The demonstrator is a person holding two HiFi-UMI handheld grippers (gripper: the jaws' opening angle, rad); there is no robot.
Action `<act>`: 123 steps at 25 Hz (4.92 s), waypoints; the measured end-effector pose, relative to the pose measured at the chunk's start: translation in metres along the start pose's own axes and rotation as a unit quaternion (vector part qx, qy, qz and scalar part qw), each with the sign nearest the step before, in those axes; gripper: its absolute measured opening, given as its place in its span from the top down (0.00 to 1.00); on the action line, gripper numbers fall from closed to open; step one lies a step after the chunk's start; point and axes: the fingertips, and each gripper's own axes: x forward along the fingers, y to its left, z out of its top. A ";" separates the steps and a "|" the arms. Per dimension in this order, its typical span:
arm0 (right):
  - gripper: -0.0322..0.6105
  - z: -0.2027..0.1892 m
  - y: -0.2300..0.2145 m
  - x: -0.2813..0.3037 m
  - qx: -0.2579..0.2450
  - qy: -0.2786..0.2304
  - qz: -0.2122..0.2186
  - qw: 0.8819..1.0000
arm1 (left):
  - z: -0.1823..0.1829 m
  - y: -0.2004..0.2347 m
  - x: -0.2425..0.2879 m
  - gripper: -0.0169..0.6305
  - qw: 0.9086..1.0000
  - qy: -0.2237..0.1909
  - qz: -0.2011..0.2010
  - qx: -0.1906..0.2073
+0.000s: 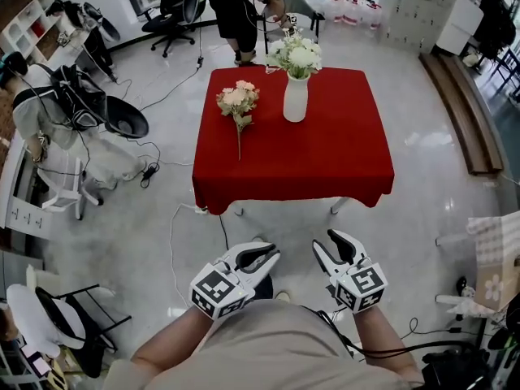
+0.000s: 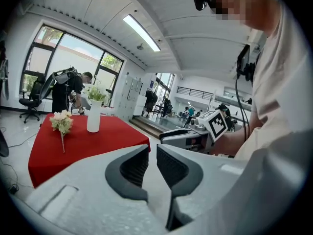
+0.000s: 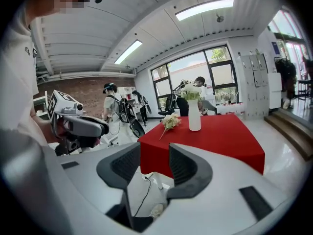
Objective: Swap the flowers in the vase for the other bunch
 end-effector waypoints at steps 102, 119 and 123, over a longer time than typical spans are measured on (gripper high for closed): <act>0.84 0.377 -0.250 0.309 -0.075 -0.197 0.054 0.976 | 0.118 0.264 0.114 0.89 0.987 -0.050 0.151 -0.008; 0.84 0.396 -0.298 0.192 -0.043 -0.228 -0.038 0.972 | 0.124 0.254 0.124 0.89 0.997 -0.036 0.067 0.015; 0.84 0.366 -0.328 0.173 -0.026 -0.194 -0.074 0.978 | 0.130 0.249 0.137 0.89 0.998 -0.031 0.044 0.023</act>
